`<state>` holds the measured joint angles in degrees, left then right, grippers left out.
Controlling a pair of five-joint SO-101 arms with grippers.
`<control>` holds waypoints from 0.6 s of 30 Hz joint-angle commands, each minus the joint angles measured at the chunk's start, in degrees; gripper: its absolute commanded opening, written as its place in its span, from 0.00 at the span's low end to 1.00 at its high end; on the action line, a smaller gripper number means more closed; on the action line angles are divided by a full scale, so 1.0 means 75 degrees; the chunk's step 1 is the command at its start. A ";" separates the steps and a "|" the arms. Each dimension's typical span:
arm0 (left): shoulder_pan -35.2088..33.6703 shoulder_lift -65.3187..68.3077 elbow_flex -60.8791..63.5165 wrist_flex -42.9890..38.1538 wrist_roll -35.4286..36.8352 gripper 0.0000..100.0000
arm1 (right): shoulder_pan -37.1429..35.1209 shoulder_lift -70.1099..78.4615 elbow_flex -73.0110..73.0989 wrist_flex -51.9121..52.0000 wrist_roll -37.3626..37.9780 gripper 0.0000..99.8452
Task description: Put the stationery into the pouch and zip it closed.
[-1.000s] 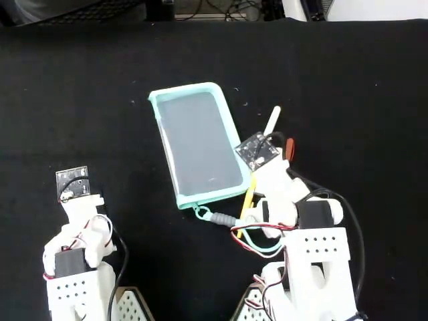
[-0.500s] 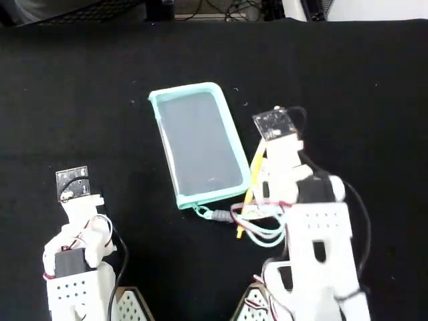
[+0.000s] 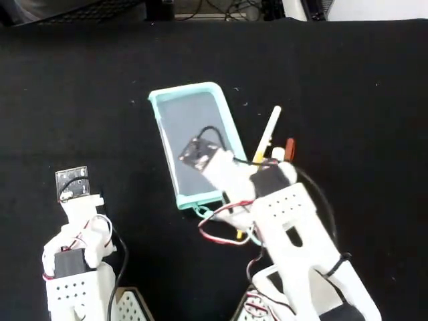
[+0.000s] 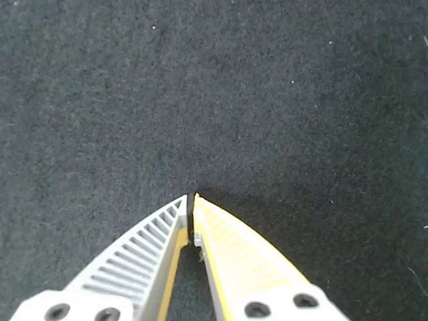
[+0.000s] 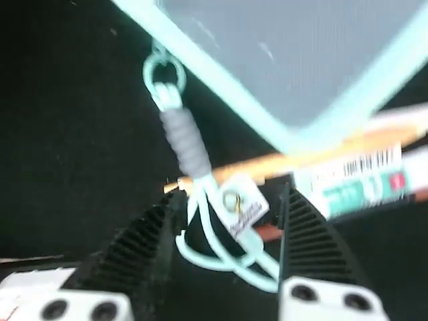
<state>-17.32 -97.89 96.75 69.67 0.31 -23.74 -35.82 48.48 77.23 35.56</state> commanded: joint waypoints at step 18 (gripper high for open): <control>-0.0053 0.0023 0.0018 0.0012 0.0047 0.03 | -0.0985 0.2772 -0.0721 -0.1102 0.0610 0.26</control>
<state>-17.32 -97.89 96.75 69.67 0.31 -30.42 -15.25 47.08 69.85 40.04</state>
